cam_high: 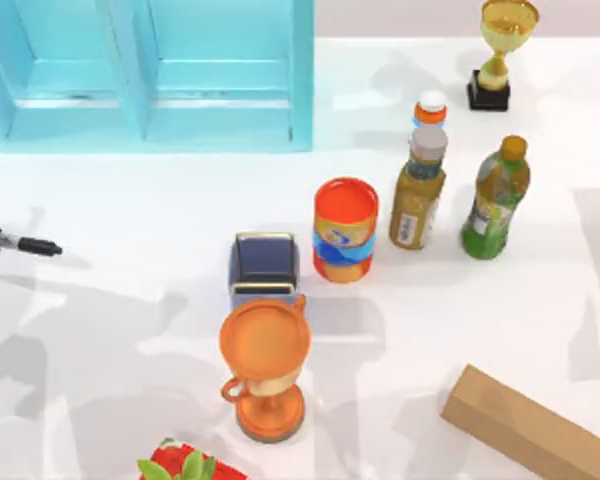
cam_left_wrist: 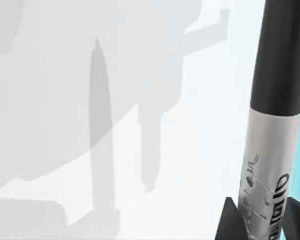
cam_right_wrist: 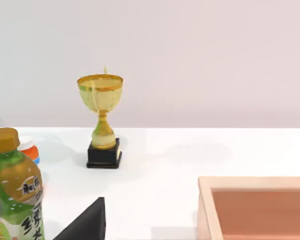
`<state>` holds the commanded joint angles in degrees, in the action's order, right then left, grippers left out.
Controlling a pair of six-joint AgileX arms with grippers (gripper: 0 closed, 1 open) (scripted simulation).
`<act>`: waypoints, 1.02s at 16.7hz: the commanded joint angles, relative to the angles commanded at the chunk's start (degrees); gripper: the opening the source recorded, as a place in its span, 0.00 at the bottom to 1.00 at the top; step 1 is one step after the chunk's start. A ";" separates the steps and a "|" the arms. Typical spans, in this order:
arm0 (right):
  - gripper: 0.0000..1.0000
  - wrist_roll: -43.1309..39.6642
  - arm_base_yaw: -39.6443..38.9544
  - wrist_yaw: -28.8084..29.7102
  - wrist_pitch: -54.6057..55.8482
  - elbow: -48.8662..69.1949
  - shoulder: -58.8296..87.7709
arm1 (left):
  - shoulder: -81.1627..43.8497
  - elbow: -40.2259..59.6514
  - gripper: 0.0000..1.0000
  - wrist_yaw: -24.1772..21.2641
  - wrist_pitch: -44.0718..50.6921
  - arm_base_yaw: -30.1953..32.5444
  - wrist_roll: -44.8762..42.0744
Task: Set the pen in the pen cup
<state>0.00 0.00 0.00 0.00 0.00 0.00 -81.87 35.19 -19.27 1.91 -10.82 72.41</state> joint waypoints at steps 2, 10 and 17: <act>1.00 0.00 0.00 0.00 0.00 0.00 0.00 | 8.01 -0.19 0.00 -0.52 7.64 -1.39 -0.70; 1.00 0.00 0.00 0.00 0.00 0.00 0.00 | 33.53 -1.55 0.00 -2.47 32.01 -5.99 -4.28; 1.00 0.00 0.00 0.00 0.00 0.00 0.00 | 35.38 -1.58 0.00 -2.63 34.01 -6.18 -4.84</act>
<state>0.00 0.00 0.00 0.00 0.00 0.00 -46.49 33.61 -21.90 35.92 -17.00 67.57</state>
